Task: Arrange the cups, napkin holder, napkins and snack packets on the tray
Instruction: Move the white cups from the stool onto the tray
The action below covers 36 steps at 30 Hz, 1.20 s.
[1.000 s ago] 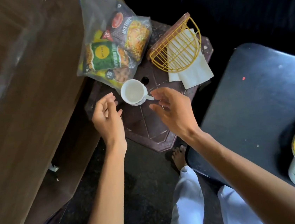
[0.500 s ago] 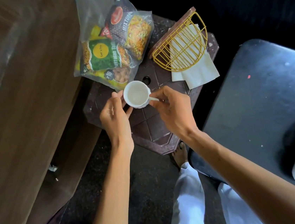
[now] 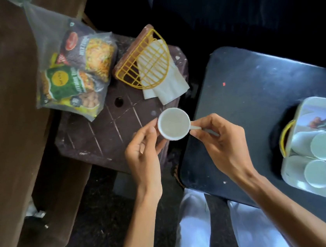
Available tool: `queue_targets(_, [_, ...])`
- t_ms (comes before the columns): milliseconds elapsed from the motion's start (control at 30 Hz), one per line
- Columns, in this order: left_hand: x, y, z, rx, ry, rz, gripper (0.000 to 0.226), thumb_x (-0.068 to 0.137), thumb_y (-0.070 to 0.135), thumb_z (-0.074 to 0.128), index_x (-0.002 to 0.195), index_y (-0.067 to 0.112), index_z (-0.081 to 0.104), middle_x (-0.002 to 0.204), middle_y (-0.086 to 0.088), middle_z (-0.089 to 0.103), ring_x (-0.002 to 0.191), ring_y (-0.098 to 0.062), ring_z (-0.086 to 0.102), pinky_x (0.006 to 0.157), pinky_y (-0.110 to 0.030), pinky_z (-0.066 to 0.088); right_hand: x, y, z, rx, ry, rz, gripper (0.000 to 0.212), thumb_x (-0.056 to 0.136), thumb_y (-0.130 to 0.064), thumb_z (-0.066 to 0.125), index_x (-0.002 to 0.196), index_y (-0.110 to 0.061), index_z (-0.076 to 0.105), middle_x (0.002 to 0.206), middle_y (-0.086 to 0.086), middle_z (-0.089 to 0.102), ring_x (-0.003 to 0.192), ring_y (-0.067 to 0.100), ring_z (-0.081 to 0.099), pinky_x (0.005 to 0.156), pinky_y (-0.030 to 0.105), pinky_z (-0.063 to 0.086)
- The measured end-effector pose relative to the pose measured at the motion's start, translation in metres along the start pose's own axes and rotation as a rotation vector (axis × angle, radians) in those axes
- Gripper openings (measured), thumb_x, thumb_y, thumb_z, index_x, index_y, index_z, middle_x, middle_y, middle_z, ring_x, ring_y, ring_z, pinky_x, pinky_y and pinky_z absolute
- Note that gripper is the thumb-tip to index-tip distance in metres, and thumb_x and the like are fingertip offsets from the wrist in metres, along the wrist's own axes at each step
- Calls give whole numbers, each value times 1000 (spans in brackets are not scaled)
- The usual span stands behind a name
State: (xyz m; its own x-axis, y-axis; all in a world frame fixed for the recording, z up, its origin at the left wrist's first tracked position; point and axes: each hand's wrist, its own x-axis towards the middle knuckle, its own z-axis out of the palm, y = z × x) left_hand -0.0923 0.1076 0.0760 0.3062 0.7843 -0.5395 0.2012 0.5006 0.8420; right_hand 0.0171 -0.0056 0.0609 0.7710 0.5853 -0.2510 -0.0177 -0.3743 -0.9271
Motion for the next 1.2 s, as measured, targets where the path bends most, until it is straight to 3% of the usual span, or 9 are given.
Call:
queue_targets(267, [-53,-27,78,101,-88,-26,28,106,12,49,114,10,76,125,-12,72,115,-19,71,91,-36,62,-31,27,-89,-22,117,27,16,88,-12,75,91,-27,69,87,-24,74,80,-6,70,73,8,51])
queue_targets(433, [-90,-44,127,129,-178,-20,25,103,8,54,104,16,77,124,-12,72,105,-10,74,90,-35,62,-48,46,-150,-67,197,52,12,86,-14,77,90,-24,70,80,-31,71,76,-9,67,68,6,48])
queue_targets(567, [-118,-59,172,183,-264,7,23,100,5,60,96,21,76,116,-13,73,92,-3,74,85,-31,63,-62,61,-208,-68,247,76,15,83,-9,79,87,-21,70,86,-19,72,82,-2,70,74,12,53])
queue_targets(800, [-158,-95,257,274,-377,-19,17,95,5,63,103,14,76,112,-13,75,101,-24,73,92,-52,61,-81,96,-306,-118,342,128,13,81,-8,80,91,-4,72,88,-5,74,82,-11,69,72,6,50])
queue_targets(967, [-181,-116,301,289,-417,-31,22,94,4,64,95,21,77,117,-5,77,112,-23,72,95,-50,60,-92,124,-349,-105,427,182,11,83,-11,79,92,-10,72,89,-2,75,87,10,72,80,22,56])
queue_targets(1100, [-189,-134,319,347,-416,-62,25,97,3,60,94,20,78,117,-3,76,117,-22,69,100,-51,57,-97,146,-367,-87,435,220,11,83,-12,79,88,-16,71,86,-5,74,84,9,70,79,21,55])
queue_targets(1200, [-190,-146,321,397,-413,-59,23,98,2,58,99,13,78,108,-2,78,110,-22,71,100,-51,57,-99,162,-372,-54,429,265,12,82,-12,80,88,-17,71,86,-5,74,84,11,71,80,26,57])
